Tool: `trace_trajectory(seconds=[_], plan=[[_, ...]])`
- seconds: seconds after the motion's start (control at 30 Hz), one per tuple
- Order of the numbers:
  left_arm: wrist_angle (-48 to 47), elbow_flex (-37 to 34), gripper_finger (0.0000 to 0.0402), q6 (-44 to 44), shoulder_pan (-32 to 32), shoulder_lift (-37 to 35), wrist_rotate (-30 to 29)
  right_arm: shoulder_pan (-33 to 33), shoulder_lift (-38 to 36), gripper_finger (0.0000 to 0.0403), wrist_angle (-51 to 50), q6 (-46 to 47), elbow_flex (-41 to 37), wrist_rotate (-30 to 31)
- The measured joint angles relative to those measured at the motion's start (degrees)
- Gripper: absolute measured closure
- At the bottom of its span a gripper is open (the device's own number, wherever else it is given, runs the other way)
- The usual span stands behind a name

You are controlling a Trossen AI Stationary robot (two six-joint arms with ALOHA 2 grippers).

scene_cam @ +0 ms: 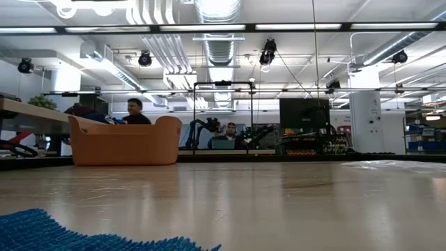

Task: Roll bandage
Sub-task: Roll the green bandage

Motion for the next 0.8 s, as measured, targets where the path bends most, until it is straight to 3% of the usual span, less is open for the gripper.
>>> trace_trajectory(seconds=[0.47,0.67,0.8], plan=[[1.64,-0.15,0.0175,3.15,-0.01,-0.46,-0.15,-0.09,0.00,0.0401,-3.00,-4.01,0.00,3.07],[1.46,-0.15,0.0126,-0.01,-0.20,-0.34,-0.11,-0.09,-1.46,0.0401,-6.31,-5.14,0.00,2.96],[1.58,-0.07,0.0110,-0.23,-0.23,-0.42,-0.11,-0.09,-3.93,0.0401,-12.81,-0.43,0.00,2.89]])
